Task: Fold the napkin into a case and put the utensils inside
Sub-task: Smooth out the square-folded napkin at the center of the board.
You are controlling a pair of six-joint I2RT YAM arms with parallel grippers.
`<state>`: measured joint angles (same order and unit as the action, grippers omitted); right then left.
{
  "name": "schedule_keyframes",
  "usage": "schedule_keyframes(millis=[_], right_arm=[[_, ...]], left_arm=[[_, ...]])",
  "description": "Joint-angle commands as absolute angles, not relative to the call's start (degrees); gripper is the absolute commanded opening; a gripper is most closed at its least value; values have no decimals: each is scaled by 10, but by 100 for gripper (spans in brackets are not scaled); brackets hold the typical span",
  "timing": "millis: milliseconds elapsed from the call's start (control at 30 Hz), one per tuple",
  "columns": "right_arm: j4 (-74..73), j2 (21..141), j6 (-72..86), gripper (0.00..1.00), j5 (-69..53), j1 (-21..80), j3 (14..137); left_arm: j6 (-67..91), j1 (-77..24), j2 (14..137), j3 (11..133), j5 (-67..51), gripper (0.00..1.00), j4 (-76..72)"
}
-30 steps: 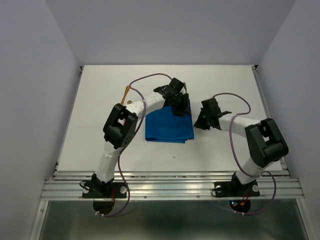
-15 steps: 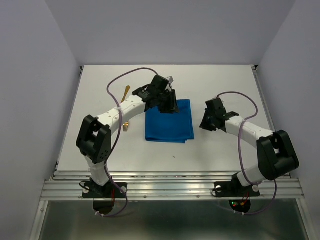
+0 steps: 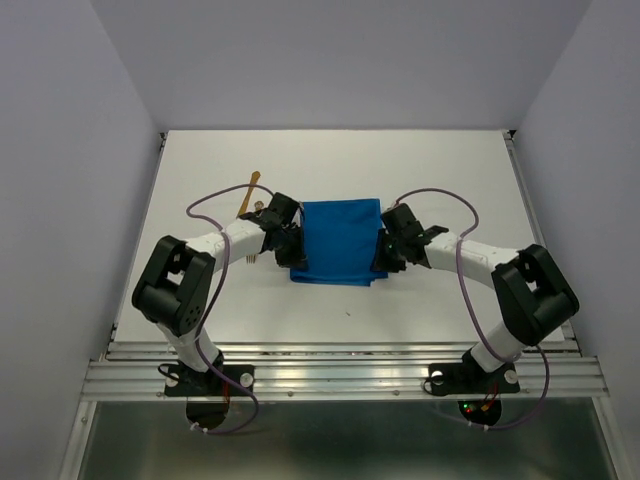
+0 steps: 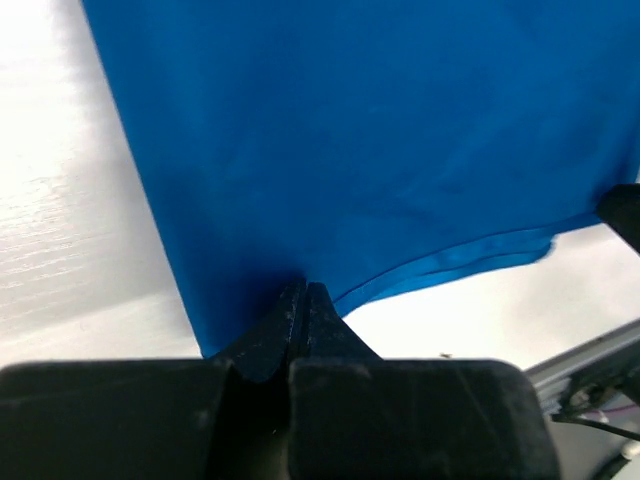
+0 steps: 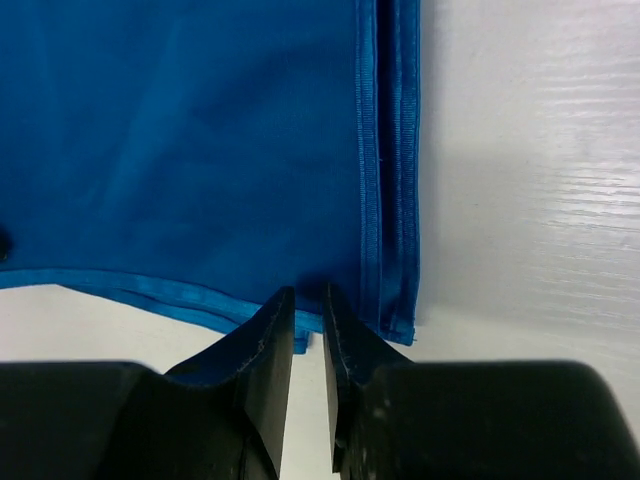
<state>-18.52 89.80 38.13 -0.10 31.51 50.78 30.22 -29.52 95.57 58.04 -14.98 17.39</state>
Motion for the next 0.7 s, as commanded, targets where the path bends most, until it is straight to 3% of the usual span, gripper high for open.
schedule_keyframes(millis=[0,433,533,667], right_arm=[[-151,925,405,23,-23,327,496],[-221,846,389,24,57,327,519],[-227,849,391,26,45,339,525],[-217,860,408,30,34,373,516]], left_arm=[[287,-282,965,544,-123,0,153],[265,-274,889,538,-105,0,158],[268,-275,868,546,-94,12,172],[281,-269,846,539,-84,42,183]])
